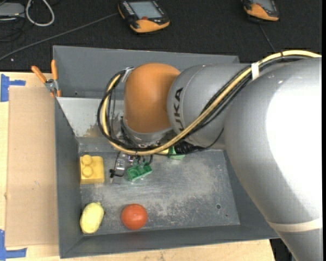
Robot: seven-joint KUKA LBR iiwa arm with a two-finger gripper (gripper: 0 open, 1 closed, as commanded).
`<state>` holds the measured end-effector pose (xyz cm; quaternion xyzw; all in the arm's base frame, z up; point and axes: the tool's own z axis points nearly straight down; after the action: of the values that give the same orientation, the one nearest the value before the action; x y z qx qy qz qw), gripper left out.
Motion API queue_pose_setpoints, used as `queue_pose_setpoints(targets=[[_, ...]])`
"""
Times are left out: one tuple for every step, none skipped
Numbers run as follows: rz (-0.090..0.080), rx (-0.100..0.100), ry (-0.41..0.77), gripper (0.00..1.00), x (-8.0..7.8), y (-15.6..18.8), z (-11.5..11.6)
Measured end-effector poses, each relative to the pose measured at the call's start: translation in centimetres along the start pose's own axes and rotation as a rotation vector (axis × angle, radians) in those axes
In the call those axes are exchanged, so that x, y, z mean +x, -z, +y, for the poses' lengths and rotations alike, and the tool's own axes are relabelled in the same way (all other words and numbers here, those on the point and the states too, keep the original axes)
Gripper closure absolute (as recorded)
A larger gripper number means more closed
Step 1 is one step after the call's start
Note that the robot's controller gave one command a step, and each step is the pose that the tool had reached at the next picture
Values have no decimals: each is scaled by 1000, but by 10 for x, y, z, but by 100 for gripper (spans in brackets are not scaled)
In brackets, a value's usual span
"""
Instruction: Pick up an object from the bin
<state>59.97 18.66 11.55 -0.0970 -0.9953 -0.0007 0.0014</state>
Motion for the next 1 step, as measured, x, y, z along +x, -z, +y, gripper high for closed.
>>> queue_pose_setpoints(targets=[[0,3,29,0,-4,-27,-43]])
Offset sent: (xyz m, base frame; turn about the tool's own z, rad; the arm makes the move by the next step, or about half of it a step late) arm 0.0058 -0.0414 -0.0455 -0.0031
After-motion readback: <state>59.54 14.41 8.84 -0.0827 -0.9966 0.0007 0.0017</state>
